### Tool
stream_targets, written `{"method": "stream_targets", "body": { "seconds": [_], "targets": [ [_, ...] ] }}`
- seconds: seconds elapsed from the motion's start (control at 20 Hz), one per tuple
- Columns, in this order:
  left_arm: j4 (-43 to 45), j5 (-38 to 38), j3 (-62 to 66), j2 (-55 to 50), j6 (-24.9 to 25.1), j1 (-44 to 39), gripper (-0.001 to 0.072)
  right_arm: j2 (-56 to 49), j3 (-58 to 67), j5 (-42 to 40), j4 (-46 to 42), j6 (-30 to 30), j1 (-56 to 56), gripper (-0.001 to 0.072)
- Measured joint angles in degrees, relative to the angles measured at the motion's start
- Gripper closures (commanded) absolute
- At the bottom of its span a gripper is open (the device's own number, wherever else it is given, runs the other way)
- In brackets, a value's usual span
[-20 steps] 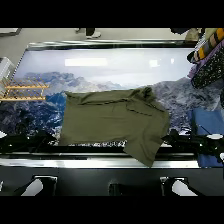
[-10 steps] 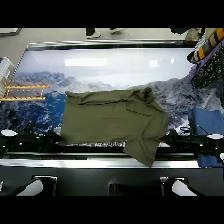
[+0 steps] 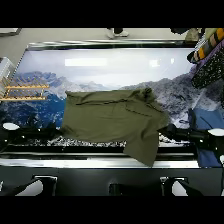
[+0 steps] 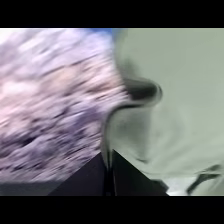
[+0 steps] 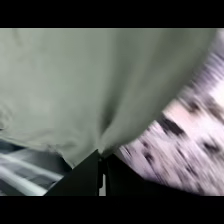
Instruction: Fold the clothes and pants, and hang the long-sleeved shirts on hangers.
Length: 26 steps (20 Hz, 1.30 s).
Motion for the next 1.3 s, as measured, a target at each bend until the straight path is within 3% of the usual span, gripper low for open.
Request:
{"method": "stream_targets", "body": {
  "seconds": [0.2,0.4,0.7,0.95,1.3],
  "targets": [
    [-1.29,-2.58,14.40,0.85,-0.22,-1.79,0.0696,1.55,14.19,-6.58,-3.21,6.47,10.47,0.0686],
    [-0.28,-5.99,36.72,2.60,-3.34,-2.54,0.0696,2.73,35.08,-6.91,-8.63,12.87,14.23,0.0686],
    [13.51,-11.93,67.12,10.47,-16.50,-2.73,0.0696,12.13,59.36,-2.73,-17.03,20.04,15.37,0.0686],
    [22.36,-13.68,74.93,20.65,-25.29,-2.75,0.0696,23.45,64.74,-3.28,-22.58,26.58,15.50,0.0686],
    [26.82,-18.05,75.41,23.93,-28.37,-2.75,0.0696,25.00,65.83,-6.43,-26.91,33.24,15.52,0.0686]
  ]
}}
